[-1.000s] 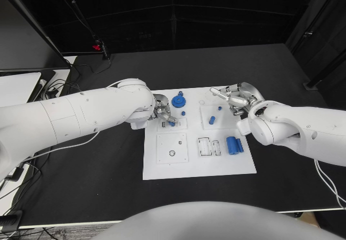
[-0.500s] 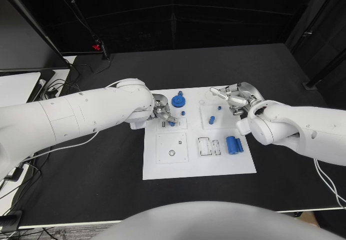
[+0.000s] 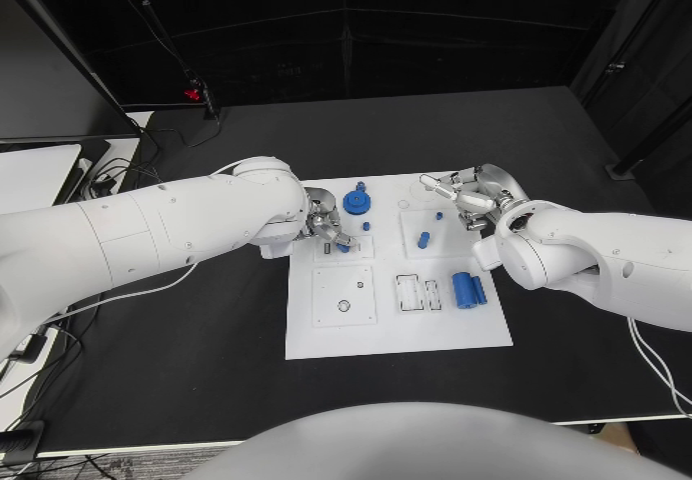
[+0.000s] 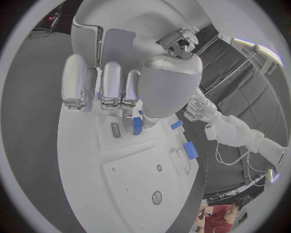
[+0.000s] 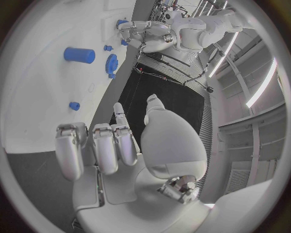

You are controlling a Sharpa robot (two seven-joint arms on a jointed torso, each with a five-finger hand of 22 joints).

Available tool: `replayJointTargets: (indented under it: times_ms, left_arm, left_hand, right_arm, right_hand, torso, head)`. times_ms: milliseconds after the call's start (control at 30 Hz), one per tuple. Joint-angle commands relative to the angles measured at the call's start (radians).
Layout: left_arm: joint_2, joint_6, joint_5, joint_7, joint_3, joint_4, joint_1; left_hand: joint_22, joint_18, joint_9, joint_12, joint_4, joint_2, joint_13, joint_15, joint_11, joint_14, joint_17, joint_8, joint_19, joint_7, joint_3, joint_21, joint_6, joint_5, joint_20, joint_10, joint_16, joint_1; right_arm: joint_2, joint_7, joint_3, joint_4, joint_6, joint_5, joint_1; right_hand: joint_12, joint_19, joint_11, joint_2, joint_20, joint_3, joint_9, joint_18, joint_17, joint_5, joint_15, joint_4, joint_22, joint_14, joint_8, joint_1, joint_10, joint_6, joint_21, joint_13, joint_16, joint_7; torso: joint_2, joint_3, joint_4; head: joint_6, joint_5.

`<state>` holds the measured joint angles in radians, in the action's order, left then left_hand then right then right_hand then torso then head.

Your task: Assemble the parts on the task board

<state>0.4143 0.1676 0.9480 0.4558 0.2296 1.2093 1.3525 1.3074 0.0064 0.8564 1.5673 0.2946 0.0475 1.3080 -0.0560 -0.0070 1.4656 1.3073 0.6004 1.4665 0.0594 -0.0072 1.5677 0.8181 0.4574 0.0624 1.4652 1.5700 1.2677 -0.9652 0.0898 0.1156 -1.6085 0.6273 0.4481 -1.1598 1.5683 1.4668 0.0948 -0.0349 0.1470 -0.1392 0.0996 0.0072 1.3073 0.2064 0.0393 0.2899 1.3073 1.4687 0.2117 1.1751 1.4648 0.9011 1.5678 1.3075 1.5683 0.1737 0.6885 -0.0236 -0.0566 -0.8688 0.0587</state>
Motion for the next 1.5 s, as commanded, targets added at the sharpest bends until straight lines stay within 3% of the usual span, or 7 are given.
replayJointTargets:
  times_ms: [33, 400, 567, 1100, 1300, 1500]
  left_arm:
    - [0.001, -0.011, 0.024, 0.029, 0.007, -0.008, -0.008]
    - [0.001, -0.014, 0.024, 0.028, 0.007, -0.007, -0.008]
    - [0.001, -0.016, 0.024, 0.029, 0.007, -0.008, -0.008]
    - [0.003, -0.004, 0.024, 0.030, 0.007, -0.007, -0.008]
    - [0.005, 0.000, 0.024, 0.024, 0.007, -0.005, -0.008]
    - [0.008, 0.000, 0.024, 0.017, 0.007, -0.003, -0.008]
  left_hand:
    - [0.263, -0.006, -0.005, 0.003, -0.001, -0.002, 0.263, 0.010, 0.007, 0.105, 0.263, -0.064, 0.104, 0.002, -0.014, 0.003, -0.006, -0.027, 0.008, 0.106, 0.001, -0.024]
    - [0.263, -0.006, -0.014, 0.003, -0.001, 0.007, 0.263, 0.012, 0.010, 0.105, 0.263, -0.067, 0.104, 0.005, -0.037, 0.003, -0.004, -0.052, 0.011, 0.106, 0.001, -0.064]
    - [0.263, -0.006, -0.020, 0.003, 0.000, 0.025, 0.263, 0.016, 0.014, 0.105, 0.263, -0.065, 0.104, 0.008, -0.071, 0.003, -0.001, -0.143, 0.014, 0.106, 0.001, -0.126]
    - [0.263, -0.006, -0.022, 0.003, -0.003, 0.035, 0.263, 0.016, 0.013, 0.105, 0.263, -0.064, 0.104, 0.007, -0.076, 0.003, -0.003, -0.128, 0.015, 0.106, 0.001, -0.124]
    - [0.263, -0.006, -0.025, 0.003, -0.011, 0.018, 0.263, 0.013, 0.009, 0.105, 0.263, -0.060, 0.104, 0.003, -0.074, 0.003, -0.005, -0.098, 0.014, 0.106, 0.001, -0.055]
    - [0.263, -0.006, -0.029, 0.003, -0.007, 0.002, 0.263, 0.012, 0.009, 0.105, 0.263, -0.056, 0.104, 0.003, -0.084, 0.003, -0.001, -0.124, 0.013, 0.106, 0.001, -0.026]
  right_arm:
    - [0.000, 0.002, 0.000, -0.002, -0.004, -0.001, -0.001]
    - [0.001, -0.001, 0.000, -0.002, -0.005, 0.000, -0.001]
    - [0.001, -0.002, 0.000, -0.002, -0.006, 0.000, -0.001]
    - [0.000, -0.002, 0.000, -0.001, -0.006, 0.000, -0.001]
    - [0.000, -0.002, 0.000, -0.001, -0.006, 0.000, -0.001]
    - [0.000, -0.002, 0.000, 0.000, -0.006, 0.000, -0.001]
  right_hand:
    - [0.003, 0.102, 0.005, 0.004, 0.004, -0.007, 0.002, -0.007, 0.263, 0.006, 0.002, 0.000, 0.263, 0.102, 0.003, -0.003, 0.106, -0.009, 0.001, 0.263, 0.002, -0.001]
    - [0.003, 0.102, 0.005, 0.004, 0.004, -0.007, 0.002, -0.007, 0.263, 0.006, 0.002, 0.000, 0.263, 0.102, 0.003, -0.003, 0.106, -0.009, 0.001, 0.263, 0.002, -0.001]
    - [0.003, 0.102, 0.005, 0.004, 0.004, -0.007, 0.002, -0.007, 0.263, 0.006, 0.002, 0.000, 0.263, 0.102, 0.003, -0.003, 0.106, -0.009, 0.001, 0.263, 0.002, -0.001]
    - [0.003, 0.102, 0.005, 0.004, 0.004, -0.007, 0.002, -0.007, 0.263, 0.006, 0.002, 0.000, 0.263, 0.102, 0.003, -0.003, 0.106, -0.009, 0.001, 0.263, 0.002, -0.001]
    - [0.003, 0.102, 0.005, 0.004, 0.004, -0.007, 0.002, -0.007, 0.263, 0.006, 0.002, 0.000, 0.263, 0.102, 0.003, -0.003, 0.106, -0.009, 0.001, 0.263, 0.002, -0.001]
    - [0.003, 0.102, 0.005, 0.004, 0.004, -0.007, 0.002, -0.007, 0.263, 0.006, 0.002, 0.000, 0.263, 0.102, 0.003, -0.003, 0.106, -0.009, 0.001, 0.263, 0.002, -0.001]
  torso:
    - [0.000, 0.0000, 0.0003]
    - [0.000, -0.0002, 0.0001]
    - [0.000, 0.0001, 0.0003]
    - [0.000, 0.0001, 0.0003]
    - [0.000, -0.0001, 0.0004]
    - [0.000, -0.0003, -0.0002]
  head:
    - [0.001, 0.000]
    - [-0.001, 0.000]
    - [-0.001, 0.000]
    - [-0.002, 0.001]
    - [-0.001, 0.003]
    - [-0.001, 0.003]
